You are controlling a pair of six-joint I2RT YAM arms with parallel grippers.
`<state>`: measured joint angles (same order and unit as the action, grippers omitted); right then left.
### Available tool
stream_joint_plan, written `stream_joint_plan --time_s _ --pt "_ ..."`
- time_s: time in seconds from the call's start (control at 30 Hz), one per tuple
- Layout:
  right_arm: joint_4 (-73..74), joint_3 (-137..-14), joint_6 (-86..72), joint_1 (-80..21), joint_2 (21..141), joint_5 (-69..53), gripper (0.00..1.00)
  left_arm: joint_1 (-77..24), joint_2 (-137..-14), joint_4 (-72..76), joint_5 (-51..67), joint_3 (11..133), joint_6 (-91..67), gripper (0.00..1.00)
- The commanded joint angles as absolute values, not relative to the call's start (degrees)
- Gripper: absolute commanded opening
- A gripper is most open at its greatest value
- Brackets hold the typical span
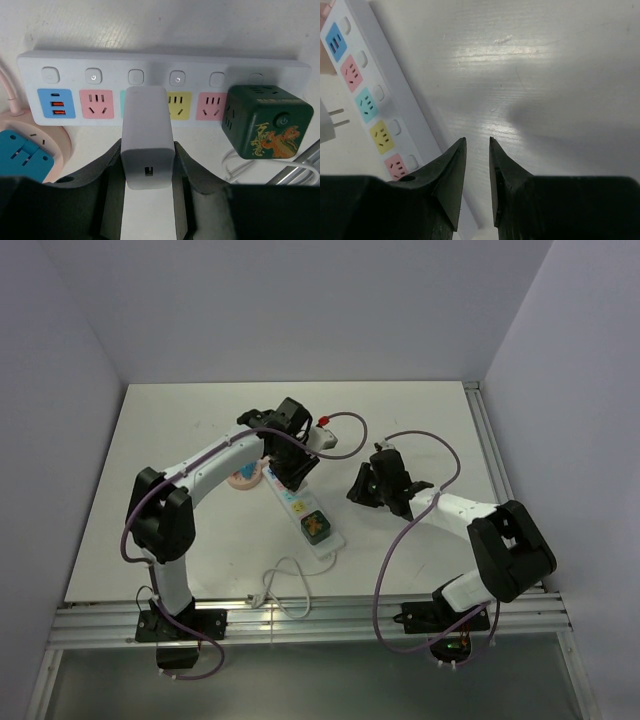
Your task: Insert the plug
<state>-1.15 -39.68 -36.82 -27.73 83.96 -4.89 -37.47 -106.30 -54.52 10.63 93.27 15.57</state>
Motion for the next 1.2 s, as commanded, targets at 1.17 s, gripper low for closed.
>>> stream_joint_plan --time_s 1.17 --pt "-5.9 -39.0 -37.1 -27.1 82.9 -3.9 0.29 -38.4 -114.1 -58.5 6.3 100.3 14.7 0.00"
